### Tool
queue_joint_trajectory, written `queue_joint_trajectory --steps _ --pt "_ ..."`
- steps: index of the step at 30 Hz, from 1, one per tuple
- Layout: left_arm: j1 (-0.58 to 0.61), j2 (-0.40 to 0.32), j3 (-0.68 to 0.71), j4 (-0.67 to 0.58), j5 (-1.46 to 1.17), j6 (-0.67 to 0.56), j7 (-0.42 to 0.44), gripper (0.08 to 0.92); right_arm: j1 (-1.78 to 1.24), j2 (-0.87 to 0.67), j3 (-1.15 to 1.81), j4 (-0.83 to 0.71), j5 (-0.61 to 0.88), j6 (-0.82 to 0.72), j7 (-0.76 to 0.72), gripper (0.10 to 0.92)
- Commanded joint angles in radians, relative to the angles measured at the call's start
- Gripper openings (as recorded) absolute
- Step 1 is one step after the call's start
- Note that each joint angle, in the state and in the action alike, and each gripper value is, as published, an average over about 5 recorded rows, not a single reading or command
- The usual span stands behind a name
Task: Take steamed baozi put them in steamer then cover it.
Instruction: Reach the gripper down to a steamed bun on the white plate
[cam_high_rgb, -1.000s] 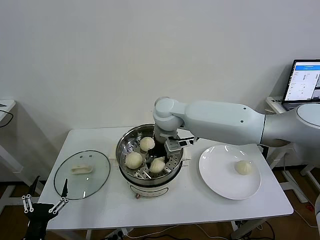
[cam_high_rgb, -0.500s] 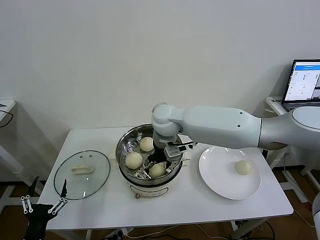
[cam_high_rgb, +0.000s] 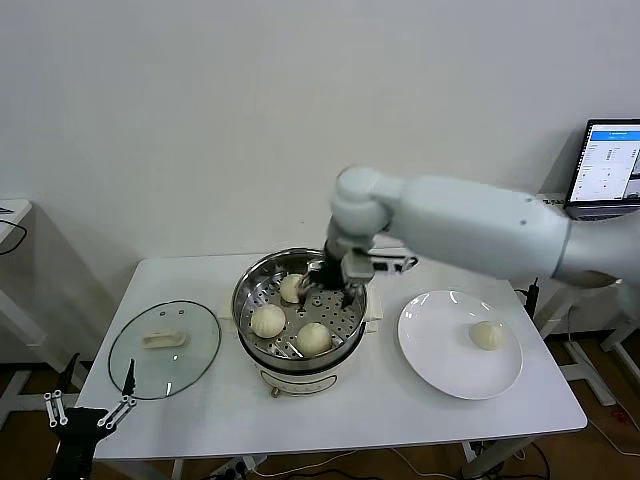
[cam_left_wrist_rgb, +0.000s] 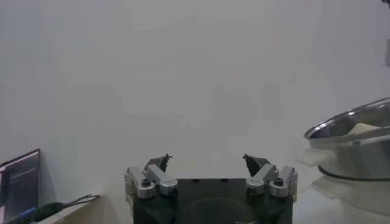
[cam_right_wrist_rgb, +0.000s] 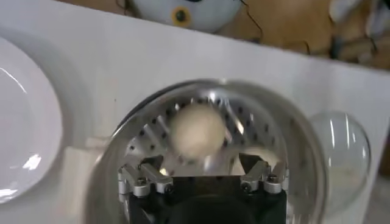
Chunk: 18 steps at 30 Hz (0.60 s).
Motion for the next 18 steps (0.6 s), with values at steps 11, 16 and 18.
queue_joint_trajectory --steps 11,16,18 --pt "0.0 0.011 0.021 -0.006 0.006 0.0 0.003 0.823 -0.085 -0.395 -0.094 -0.452 0.314 -0.574 -0.084 0.823" --pt "0.007 0.012 0.016 0.003 0.012 -0.005 0.002 0.823 -0.181 -0.395 -0.094 -0.484 0.245 -0.557 -0.053 0.823" --pt "0.009 0.012 0.015 0.004 0.012 -0.006 0.001 0.823 -0.209 -0.396 -0.093 -0.482 0.218 -0.552 -0.042 0.823"
